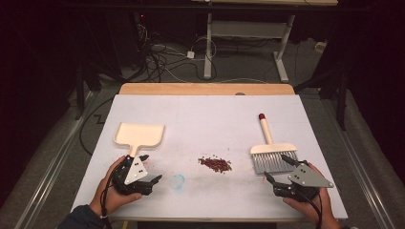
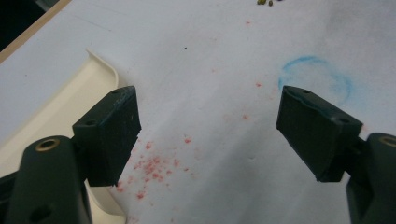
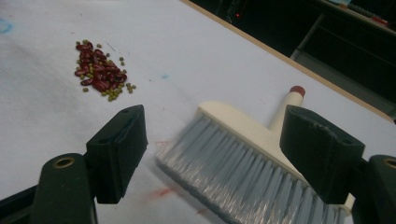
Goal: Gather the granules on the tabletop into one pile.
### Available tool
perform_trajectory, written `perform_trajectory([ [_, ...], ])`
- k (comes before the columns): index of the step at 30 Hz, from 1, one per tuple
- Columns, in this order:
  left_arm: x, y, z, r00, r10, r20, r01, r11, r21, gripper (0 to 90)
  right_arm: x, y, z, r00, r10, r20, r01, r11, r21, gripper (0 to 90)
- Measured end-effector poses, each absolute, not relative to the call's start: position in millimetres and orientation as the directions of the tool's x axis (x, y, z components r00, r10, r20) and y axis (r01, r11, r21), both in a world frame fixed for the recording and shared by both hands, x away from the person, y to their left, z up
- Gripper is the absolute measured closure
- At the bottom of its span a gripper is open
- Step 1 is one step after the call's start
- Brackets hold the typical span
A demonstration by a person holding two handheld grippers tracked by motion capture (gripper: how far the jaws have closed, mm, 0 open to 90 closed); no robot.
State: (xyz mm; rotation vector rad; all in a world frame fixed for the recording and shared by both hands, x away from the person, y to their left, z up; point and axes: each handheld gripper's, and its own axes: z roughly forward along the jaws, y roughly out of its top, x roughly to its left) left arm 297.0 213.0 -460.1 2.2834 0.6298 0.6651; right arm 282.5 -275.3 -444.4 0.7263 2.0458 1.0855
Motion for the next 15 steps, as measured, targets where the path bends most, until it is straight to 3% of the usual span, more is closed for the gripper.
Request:
perform_trajectory([
  [15, 299.2, 210.3, -460.5, 0.76, 0.584, 0.286, 0.244, -0.664, 0.707, 20.7, 278.5, -276.2, -442.0, -0.581, 0.743, -0.333, 0.144, 0.496, 0.856, 23.8],
])
